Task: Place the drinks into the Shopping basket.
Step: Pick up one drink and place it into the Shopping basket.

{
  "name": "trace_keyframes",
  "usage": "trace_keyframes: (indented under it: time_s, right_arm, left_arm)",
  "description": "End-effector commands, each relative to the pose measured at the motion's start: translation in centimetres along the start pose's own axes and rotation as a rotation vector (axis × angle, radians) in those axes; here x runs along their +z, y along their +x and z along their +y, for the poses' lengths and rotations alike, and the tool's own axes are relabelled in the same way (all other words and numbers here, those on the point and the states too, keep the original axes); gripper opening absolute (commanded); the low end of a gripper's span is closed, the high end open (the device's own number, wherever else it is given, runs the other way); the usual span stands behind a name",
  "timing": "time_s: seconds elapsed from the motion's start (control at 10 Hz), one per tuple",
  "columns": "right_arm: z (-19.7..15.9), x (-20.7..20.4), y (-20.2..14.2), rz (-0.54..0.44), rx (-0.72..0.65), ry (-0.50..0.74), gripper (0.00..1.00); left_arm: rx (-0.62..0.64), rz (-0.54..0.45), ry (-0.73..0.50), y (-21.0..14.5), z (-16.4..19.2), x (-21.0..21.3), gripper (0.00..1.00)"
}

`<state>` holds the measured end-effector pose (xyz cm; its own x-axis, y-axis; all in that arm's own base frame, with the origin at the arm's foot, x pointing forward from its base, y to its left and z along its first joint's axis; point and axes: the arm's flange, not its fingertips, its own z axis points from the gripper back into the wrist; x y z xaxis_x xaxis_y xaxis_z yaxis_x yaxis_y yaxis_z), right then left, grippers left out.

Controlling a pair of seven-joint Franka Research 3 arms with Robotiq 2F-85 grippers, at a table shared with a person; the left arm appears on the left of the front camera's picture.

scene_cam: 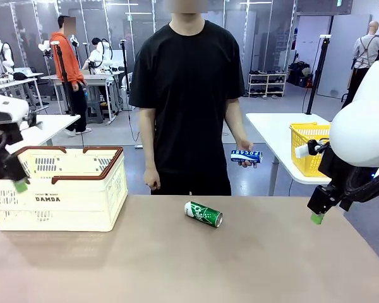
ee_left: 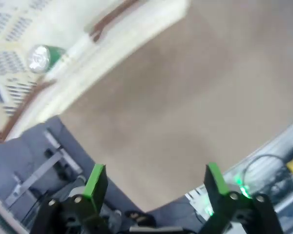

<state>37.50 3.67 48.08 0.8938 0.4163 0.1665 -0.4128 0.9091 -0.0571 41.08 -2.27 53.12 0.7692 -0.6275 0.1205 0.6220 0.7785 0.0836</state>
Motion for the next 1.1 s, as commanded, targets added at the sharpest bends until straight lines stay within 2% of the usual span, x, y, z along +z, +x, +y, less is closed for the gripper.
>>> trace_keyframes:
  time_s: [0.0,0.2,0.4,0.5,1.0]
  right_arm:
    - [-0.1,0.1,0.0,0.003,0.012,-0.001,1.0]
    - [-0.1,0.1,0.0,0.003,0.012,-0.001,1.0]
    - [-0.1,0.1,0.0,0.003,0.012,-0.001,1.0]
    - [-0.1,0.1,0.0,0.003,0.012,-0.001,1.0]
    - [-0.1,0.1,0.0,0.003,0.012,-0.001,1.0]
  left_arm:
    - [-0.116,-0.015,0.004,-3.4,-1.9,-1.8,1.0]
    - [-0.182,0.024,-0.069,-5.0,-2.2,-4.6,1.0]
    - [-0.204,0.012,-0.086,-5.3,-0.8,-5.7,1.0]
    - [-0.168,0.035,-0.085,-5.3,-3.0,-4.9,1.0]
    - [-0.168,0.035,-0.085,-5.3,-3.0,-4.9,1.0]
